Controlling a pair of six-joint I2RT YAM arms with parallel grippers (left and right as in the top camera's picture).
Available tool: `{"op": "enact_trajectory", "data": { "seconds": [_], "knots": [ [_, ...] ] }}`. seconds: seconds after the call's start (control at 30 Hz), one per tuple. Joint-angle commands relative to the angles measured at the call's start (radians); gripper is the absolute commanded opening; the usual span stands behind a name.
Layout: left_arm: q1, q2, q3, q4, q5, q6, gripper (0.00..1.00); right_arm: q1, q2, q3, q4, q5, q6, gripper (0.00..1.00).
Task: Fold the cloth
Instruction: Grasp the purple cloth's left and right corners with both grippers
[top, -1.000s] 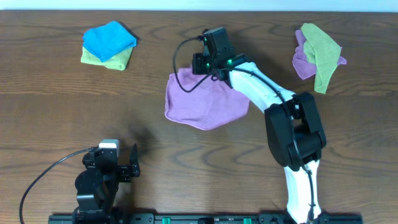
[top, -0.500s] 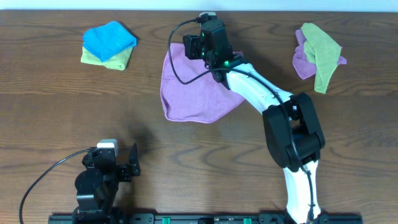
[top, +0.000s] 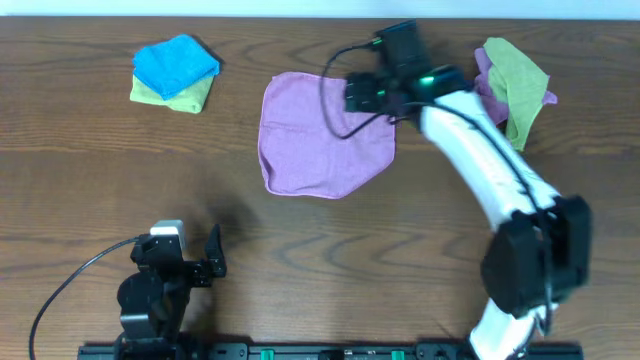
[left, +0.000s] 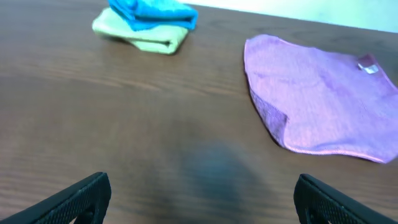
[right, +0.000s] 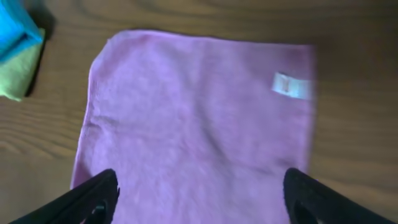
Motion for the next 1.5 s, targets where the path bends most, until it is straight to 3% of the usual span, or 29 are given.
{"op": "enact_trajectory", "data": {
  "seconds": [0.0,0.2,0.5,0.63,0.8,1.17,1.47],
  "knots": [
    [-0.005,0.096,0.127,0.002,0.025,-0.019,0.95,-0.071,0.002,0.000,-0.060,-0.100,-0.022,0.88],
    [-0.009,0.460,0.398,-0.076,0.079,-0.019,0.95,-0.161,0.002,-0.072,-0.101,-0.179,-0.064,0.90],
    [-0.112,1.007,0.799,-0.311,0.245,-0.044,0.95,-0.201,0.002,-0.179,-0.076,-0.319,-0.123,0.90],
    [-0.142,1.180,0.821,-0.308,0.366,-0.100,0.95,-0.210,0.001,-0.180,-0.064,-0.378,-0.141,0.91],
    [-0.142,1.360,0.820,-0.243,0.440,-0.273,0.95,-0.226,0.001,-0.180,-0.069,-0.415,-0.142,0.91],
    [-0.142,1.636,0.820,-0.015,0.499,-0.435,0.95,-0.243,0.001,-0.180,-0.098,-0.437,-0.142,0.91],
    [-0.142,1.751,0.820,0.092,0.499,-0.501,0.98,-0.243,0.001,-0.180,-0.124,-0.452,-0.142,0.91]
  ]
}}
